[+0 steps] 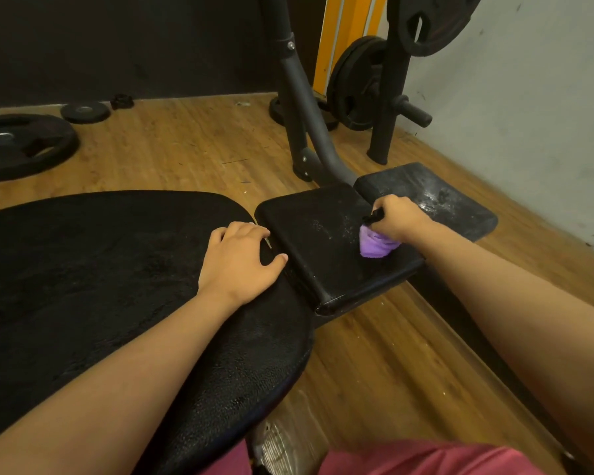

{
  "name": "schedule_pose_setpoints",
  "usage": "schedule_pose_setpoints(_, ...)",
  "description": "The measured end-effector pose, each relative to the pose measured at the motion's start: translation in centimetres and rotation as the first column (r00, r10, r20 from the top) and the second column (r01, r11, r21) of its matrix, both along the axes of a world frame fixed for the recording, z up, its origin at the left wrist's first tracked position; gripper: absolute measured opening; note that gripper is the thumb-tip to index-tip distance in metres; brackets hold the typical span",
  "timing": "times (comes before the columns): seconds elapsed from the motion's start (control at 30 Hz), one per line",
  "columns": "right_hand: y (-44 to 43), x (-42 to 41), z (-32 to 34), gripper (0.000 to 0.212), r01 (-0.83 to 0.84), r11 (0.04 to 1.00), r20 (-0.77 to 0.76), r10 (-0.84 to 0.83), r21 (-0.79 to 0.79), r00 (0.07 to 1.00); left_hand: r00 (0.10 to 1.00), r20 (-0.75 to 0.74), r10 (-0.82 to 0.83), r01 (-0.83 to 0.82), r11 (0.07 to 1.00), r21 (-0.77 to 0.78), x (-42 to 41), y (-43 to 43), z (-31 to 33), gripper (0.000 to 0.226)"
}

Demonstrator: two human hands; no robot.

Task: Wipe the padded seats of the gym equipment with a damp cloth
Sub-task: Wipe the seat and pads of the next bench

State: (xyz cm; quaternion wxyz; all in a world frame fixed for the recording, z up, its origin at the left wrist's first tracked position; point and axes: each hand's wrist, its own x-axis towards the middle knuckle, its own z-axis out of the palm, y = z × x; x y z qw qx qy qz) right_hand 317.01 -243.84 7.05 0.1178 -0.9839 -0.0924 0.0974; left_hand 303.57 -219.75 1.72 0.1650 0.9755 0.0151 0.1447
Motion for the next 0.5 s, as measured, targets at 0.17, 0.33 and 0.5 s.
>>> schedule_pose_setpoints(0.17, 0.9, -2.1, 0.1, 0.008, -0.240, 0.969, -0.134, 0.247, 0.061, 0.960, 1.000, -0.005, -0.010, 0.010, 1.000, 0.012, 0.2, 0.0, -0.1, 0.059)
schedule_pose_setpoints(0.33, 1.5, 0.9, -0.7, 0.024, -0.111, 0.994, 0.034, 0.110, 0.016, 0.993, 1.000, -0.009, -0.016, 0.016, 1.000, 0.013, 0.1, -0.1, 0.1, 0.058)
schedule_pose_setpoints(0.5, 1.6, 0.3, 0.0, 0.021, -0.185, 0.983, 0.003, 0.185, 0.017, 0.983, 1.000, -0.010, -0.015, 0.015, 1.000, 0.005, 0.1, -0.1, 0.2, 0.057)
